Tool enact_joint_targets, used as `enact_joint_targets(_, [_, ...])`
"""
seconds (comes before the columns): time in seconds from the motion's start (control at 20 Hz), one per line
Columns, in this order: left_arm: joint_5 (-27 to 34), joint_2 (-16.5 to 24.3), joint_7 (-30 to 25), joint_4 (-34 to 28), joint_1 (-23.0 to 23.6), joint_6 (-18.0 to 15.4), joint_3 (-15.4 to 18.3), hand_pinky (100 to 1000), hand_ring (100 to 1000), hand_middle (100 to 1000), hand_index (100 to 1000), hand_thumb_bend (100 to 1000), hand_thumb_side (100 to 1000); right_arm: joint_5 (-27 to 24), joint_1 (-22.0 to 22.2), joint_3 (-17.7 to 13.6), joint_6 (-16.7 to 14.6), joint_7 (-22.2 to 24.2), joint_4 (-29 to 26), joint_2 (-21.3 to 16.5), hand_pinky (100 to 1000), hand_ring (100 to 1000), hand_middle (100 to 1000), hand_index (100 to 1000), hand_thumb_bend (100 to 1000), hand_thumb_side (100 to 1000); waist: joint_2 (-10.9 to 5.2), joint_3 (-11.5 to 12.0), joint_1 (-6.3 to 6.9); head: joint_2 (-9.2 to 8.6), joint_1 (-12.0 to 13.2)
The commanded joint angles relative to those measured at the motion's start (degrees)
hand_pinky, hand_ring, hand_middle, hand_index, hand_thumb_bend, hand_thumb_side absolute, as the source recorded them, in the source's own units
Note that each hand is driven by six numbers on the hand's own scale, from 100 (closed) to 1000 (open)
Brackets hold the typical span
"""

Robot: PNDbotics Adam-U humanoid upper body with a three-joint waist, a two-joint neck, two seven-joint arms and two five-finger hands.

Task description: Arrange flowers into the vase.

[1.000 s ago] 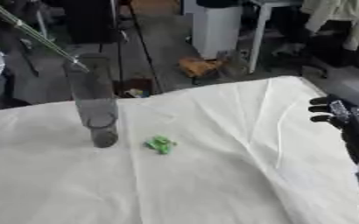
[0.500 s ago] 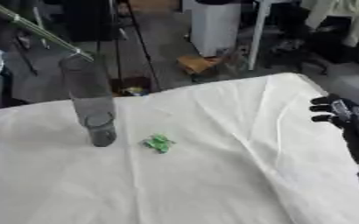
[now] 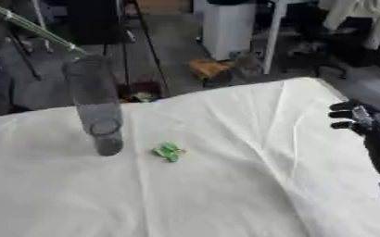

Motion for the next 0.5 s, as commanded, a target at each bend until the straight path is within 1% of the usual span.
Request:
enact_joint_targets(0.05, [-1.93,1.78,0.15,-0.17,-1.01,-0.31,0.24,100,100,100,100,878,514,-0.40,-0.63,-0.51,0.09,-0.04,-1.57,-1.59,668,736,693,701,100,890,-0.88,-0.26,-0.05,-0.55,0.33])
enact_joint_targets(0.3, [-3.85,1.62,-0.62,2.10,-1.27,-0.70,-0.06,100,100,100,100,866,512,-0.49,-0.78,-0.38,0.17,0.17,-1.72,-1.72,667,735,693,700,100,891,-0.52,-0.92,0.59,-0.63,0.89])
enact_joint_targets(0.5, [-4.48,1.52,-1.09,3.24,-1.44,-1.23,-0.04,100,100,100,100,866,512,-0.56,-0.80,-0.35,0.23,0.30,-1.80,-1.73,667,735,693,700,100,891,-0.43,-1.09,0.72,-0.69,1.00])
